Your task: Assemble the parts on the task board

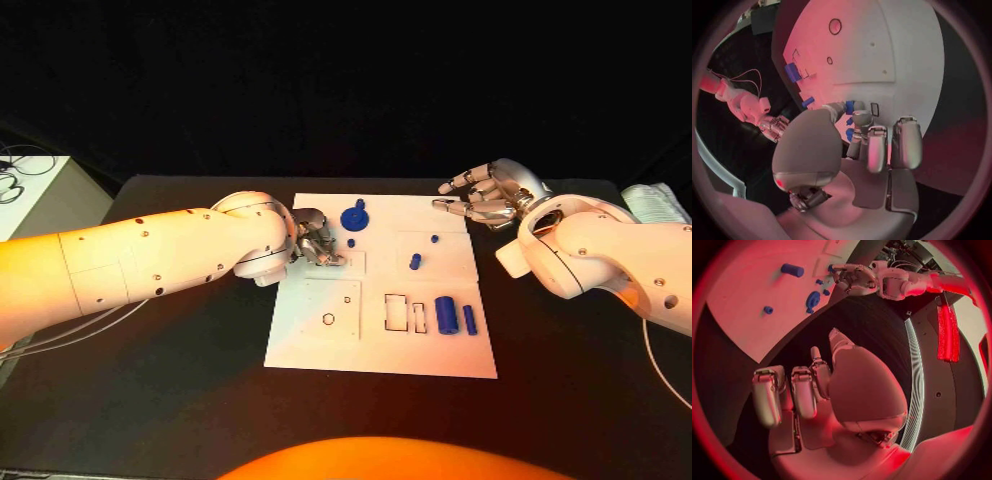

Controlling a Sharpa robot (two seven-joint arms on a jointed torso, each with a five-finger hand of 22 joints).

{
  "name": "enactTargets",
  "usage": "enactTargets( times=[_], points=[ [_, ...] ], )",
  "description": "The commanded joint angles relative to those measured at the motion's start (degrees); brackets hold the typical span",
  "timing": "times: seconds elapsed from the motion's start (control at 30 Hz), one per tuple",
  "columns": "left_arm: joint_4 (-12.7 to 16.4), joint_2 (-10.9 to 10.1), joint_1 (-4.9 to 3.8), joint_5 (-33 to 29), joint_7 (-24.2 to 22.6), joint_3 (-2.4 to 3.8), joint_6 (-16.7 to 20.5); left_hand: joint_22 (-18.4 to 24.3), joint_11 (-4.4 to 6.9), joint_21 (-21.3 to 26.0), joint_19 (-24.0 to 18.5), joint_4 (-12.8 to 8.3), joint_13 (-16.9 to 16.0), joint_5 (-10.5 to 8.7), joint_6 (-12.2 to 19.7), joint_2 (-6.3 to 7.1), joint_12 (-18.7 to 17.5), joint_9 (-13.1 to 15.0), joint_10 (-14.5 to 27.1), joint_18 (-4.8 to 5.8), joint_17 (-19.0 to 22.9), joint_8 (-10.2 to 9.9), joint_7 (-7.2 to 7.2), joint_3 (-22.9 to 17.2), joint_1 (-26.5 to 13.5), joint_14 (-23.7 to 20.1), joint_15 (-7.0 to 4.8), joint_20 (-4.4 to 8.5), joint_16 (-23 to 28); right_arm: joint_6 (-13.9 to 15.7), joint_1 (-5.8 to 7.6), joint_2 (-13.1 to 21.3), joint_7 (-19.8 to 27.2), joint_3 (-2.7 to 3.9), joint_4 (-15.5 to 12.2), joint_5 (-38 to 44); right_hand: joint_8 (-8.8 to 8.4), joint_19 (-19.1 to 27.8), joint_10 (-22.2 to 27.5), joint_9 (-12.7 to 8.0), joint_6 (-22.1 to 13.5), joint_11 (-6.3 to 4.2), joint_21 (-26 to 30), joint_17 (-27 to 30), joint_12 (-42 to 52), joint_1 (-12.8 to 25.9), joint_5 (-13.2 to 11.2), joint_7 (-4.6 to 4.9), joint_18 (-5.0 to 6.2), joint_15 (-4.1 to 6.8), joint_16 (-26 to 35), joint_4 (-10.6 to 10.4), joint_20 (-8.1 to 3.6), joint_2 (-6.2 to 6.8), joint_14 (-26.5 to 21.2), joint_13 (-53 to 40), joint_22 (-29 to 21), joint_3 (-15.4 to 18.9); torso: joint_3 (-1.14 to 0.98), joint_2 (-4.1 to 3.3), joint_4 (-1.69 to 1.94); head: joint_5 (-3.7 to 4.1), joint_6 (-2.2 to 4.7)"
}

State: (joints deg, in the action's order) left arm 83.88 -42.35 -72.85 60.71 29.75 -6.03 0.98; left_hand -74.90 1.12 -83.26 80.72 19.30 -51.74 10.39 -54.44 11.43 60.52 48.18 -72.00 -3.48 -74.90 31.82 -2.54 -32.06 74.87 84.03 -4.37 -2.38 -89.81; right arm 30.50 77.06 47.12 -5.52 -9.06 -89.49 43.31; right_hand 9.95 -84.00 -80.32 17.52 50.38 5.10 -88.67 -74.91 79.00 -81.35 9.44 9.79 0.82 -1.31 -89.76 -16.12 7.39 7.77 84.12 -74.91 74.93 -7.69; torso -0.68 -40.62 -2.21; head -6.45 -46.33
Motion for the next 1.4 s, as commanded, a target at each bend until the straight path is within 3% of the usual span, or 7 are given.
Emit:
enactTargets(
  times=[0.03,0.57,0.73,0.93,1.0,1.07,1.4],
  points=[
    [0.4,0.1,0.1,-1.6,-0.6,-0.05,-0.2,-2.5,0.25,0.3,-0.2,-5.0,0.2,0.23,0.8,1.15,-0.2,0.4,-0.3,0.33,-15.1,0.7,-0.08,-8.1,-0.4,6.0,0.03,0.11,-0.2,-0.9,-0.06,0.0,0.3,0.01,0.0,0.3,0.19,-5.1,0.3,-0.1,-0.4,0.0,0.3,-15.1,-0.1,0.5,0.2,0.15,-0.39,0.42,-0.2,-0.1,-0.54,-0.04,5.9,-4.1,14.0,-0.4,0.0,0.02,-0.02,-0.06,-0.04],
    [1.6,-0.9,0.09,-7.2,-1.2,0.51,-0.4,-2.3,-0.07,0.5,-0.5,-11.2,0.9,0.52,2.0,2.17,-0.7,2.2,-0.3,0.24,-15.1,2.9,-0.56,-18.3,-4.7,6.0,0.21,0.0,-0.2,-1.2,-0.17,-0.1,0.3,0.01,0.0,0.3,0.25,-5.0,0.3,-0.1,-0.5,-0.01,0.4,-15.1,-0.1,0.6,0.2,0.14,-0.36,0.42,-0.2,-0.1,-0.55,-0.06,5.9,-4.1,13.9,-0.4,-0.02,0.02,-0.06,-0.16,-0.01],
    [1.9,-1.7,0.03,-10.7,-1.4,1.6,-2.4,-1.8,-0.24,0.8,-0.9,-12.0,1.5,0.17,2.3,1.38,-1.1,2.4,0.0,0.11,-14.7,3.0,-0.78,-19.3,-5.3,5.8,0.34,-0.05,0.2,-1.4,-0.19,0.0,0.2,0.01,0.1,0.3,0.25,-5.0,0.3,-0.1,-0.5,-0.01,0.4,-15.1,-0.1,0.6,0.2,0.14,-0.36,0.42,-0.2,-0.1,-0.55,-0.06,5.9,-4.1,13.9,-0.4,-0.04,0.05,-0.02,-0.08,0.05],
    [1.3,-2.3,-0.72,-13.6,-1.5,2.47,-7.1,-0.7,-0.7,1.6,-2.0,-12.8,2.7,-1.08,3.2,-0.45,-2.1,2.7,1.4,-0.18,-13.9,3.2,-1.27,-19.8,-6.6,5.5,0.75,-0.35,0.9,-1.5,-0.21,0.0,0.2,0.01,0.1,0.3,0.25,-5.0,0.3,-0.1,-0.5,-0.01,0.4,-15.1,-0.1,0.6,0.2,0.14,-0.36,0.42,-0.2,-0.1,-0.55,-0.06,5.9,-4.1,13.9,-0.4,-0.05,0.06,-0.04,-0.02,0.12],
    [0.7,-2.3,-1.13,-14.1,-1.4,2.6,-8.9,0.6,-1.21,2.5,-3.2,-13.5,4.4,-5.76,4.5,-2.68,-3.3,3.0,3.3,-0.52,-13.0,3.3,-1.71,-20.1,-7.6,5.0,1.2,-0.76,1.7,-1.5,-0.22,0.0,0.2,0.01,0.2,0.3,0.25,-5.0,0.3,-0.1,-0.5,-0.01,0.4,-15.1,-0.1,0.6,0.2,0.14,-0.36,0.42,-0.2,-0.1,-0.55,-0.06,5.9,-4.1,13.9,-0.4,-0.06,0.06,-0.05,-0.04,0.11],
    [-0.1,-2.1,-1.54,-14.5,-1.4,2.67,-10.5,1.2,-1.42,2.9,-3.8,-13.6,5.5,-6.5,5.0,-3.41,-4.1,3.2,4.5,-0.67,-12.5,3.4,-1.98,-20.3,-8.1,4.8,1.39,-0.93,2.2,-1.6,-0.22,-0.1,0.2,0.01,0.2,0.3,0.28,-5.0,0.3,-0.1,-0.5,-0.01,0.3,-15.1,-0.1,0.6,0.2,0.14,-0.37,0.42,-0.2,-0.1,-0.55,-0.03,5.9,-4.1,13.9,-0.4,-0.08,0.05,-0.08,-0.04,0.09],
    [-4.3,0.1,-3.03,-15.1,-1.1,2.74,-18.1,3.4,-2.51,4.5,-6.2,-15.5,8.2,-7.21,7.3,-7.24,-4.5,4.2,9.4,-1.33,-10.9,5.1,-3.04,-27.7,-15.4,3.7,2.46,-1.89,3.4,-1.7,-0.24,-0.1,0.2,0.0,0.3,0.3,0.31,-5.0,0.3,-0.1,-0.5,-0.01,0.4,-15.1,-0.1,0.6,0.3,0.14,-0.34,0.43,-0.2,0.0,-0.55,-0.01,5.9,-4.1,13.9,-0.4,-0.04,0.02,-0.08,0.06,0.0]
  ],
)
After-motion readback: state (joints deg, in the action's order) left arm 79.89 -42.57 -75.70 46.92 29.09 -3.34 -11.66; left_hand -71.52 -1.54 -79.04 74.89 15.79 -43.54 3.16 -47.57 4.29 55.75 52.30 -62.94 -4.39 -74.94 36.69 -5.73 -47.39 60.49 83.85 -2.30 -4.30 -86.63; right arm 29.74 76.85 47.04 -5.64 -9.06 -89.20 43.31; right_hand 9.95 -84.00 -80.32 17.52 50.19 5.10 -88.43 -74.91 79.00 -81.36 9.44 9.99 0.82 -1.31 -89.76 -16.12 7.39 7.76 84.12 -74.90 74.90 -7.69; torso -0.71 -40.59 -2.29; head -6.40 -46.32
